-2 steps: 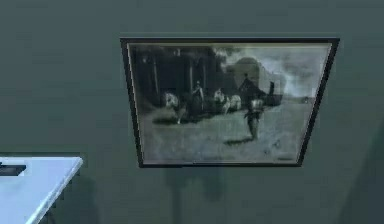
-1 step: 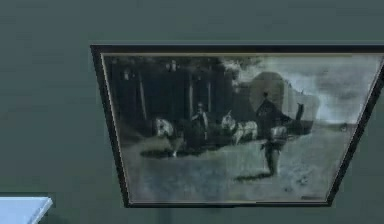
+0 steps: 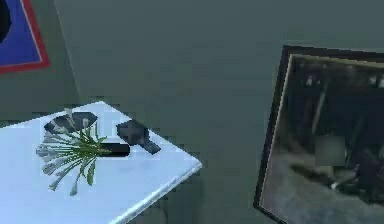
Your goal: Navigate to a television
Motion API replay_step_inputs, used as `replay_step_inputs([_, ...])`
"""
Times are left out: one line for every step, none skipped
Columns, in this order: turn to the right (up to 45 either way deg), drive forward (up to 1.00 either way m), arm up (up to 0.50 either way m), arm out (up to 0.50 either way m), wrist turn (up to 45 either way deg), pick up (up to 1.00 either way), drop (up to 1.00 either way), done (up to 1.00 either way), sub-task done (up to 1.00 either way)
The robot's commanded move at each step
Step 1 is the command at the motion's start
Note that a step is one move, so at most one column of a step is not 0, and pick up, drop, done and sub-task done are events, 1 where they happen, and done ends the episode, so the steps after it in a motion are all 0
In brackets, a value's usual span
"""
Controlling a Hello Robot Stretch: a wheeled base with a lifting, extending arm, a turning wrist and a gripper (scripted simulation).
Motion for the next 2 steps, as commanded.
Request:
replay_step_inputs([-45.0,0.00,0.00,0.00,0.0,0.00,0.00,0.00,0.00])
replay_step_inputs([-45.0,0.00,0.00,0.00,0.0,0.00,0.00,0.00,0.00])
